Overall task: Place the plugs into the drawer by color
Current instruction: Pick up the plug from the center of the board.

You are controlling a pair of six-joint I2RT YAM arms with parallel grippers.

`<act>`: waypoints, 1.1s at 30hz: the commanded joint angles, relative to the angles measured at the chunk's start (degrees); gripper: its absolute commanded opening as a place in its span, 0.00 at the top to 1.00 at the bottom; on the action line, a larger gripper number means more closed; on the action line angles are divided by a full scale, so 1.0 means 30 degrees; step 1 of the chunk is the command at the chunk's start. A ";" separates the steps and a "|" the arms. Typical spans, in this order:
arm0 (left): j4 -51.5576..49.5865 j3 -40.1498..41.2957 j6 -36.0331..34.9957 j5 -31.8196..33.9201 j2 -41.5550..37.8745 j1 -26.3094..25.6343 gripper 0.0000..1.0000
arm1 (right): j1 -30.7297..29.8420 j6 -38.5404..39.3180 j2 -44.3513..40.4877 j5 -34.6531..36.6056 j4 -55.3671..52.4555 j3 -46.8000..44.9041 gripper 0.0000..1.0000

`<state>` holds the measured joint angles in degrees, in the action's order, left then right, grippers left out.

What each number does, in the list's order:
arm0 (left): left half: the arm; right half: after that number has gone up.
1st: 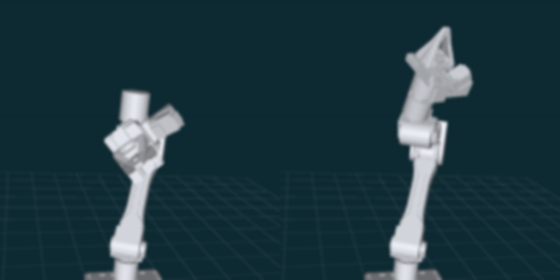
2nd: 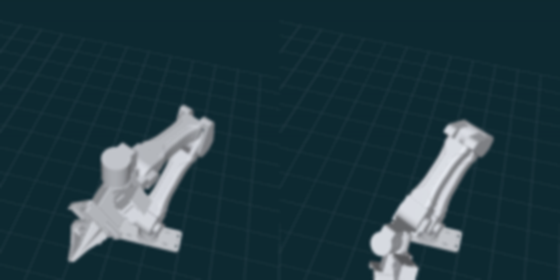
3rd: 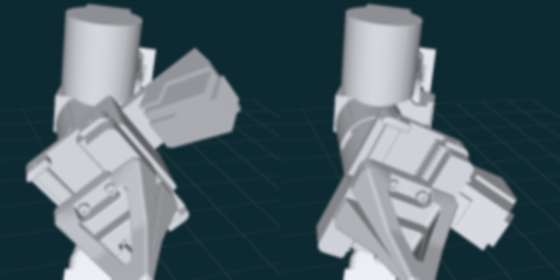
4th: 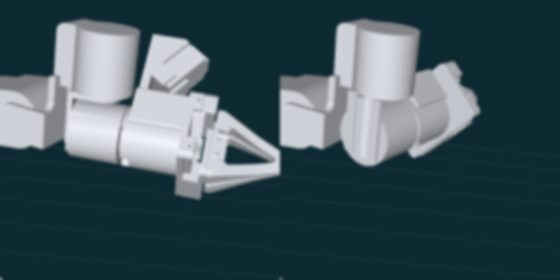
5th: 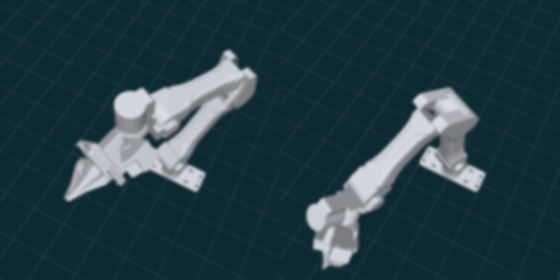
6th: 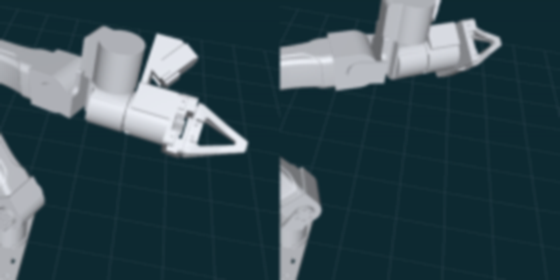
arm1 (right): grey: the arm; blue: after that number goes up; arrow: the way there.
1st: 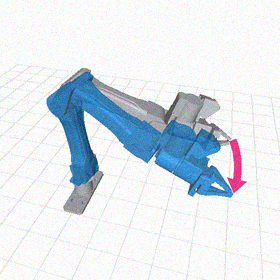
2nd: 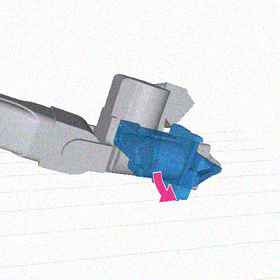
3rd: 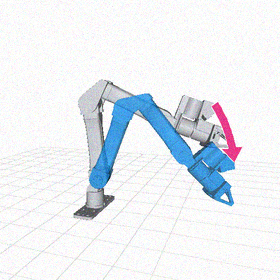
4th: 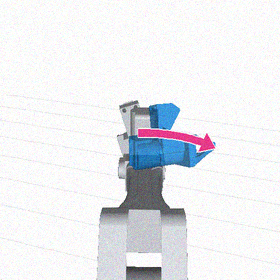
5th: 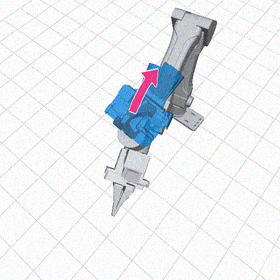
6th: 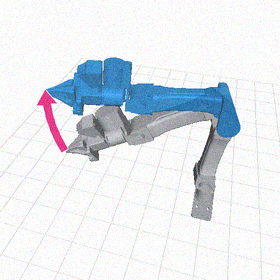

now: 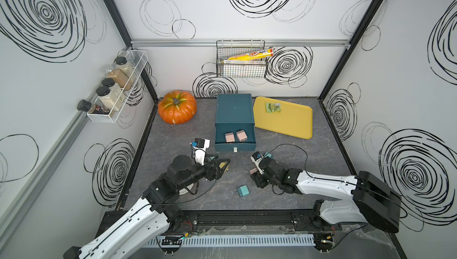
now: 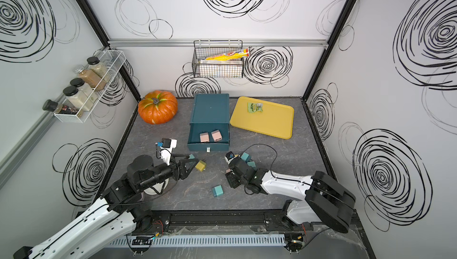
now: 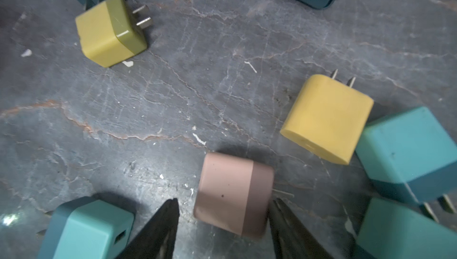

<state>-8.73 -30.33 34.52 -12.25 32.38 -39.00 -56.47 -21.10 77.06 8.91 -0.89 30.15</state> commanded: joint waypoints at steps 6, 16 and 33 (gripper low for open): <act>0.2419 0.1569 0.0428 -0.0574 -0.0320 -0.0094 0.15 | -0.0108 0.0647 0.0861 0.1052 -0.1164 0.0814 0.40; 0.3095 0.2498 0.0211 -0.0282 -0.0538 -0.0093 0.15 | -0.0162 0.0852 0.0912 -0.0627 -0.0876 0.0316 0.52; 0.3318 0.3098 0.0151 -0.0018 -0.1129 -0.0094 0.15 | -0.0627 -0.0312 -0.1850 0.0107 -0.1707 -0.0333 0.71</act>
<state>-2.42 -21.82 35.40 -12.75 29.61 -39.00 -58.02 -20.62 75.61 9.19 -3.44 30.06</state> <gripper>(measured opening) 0.854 0.491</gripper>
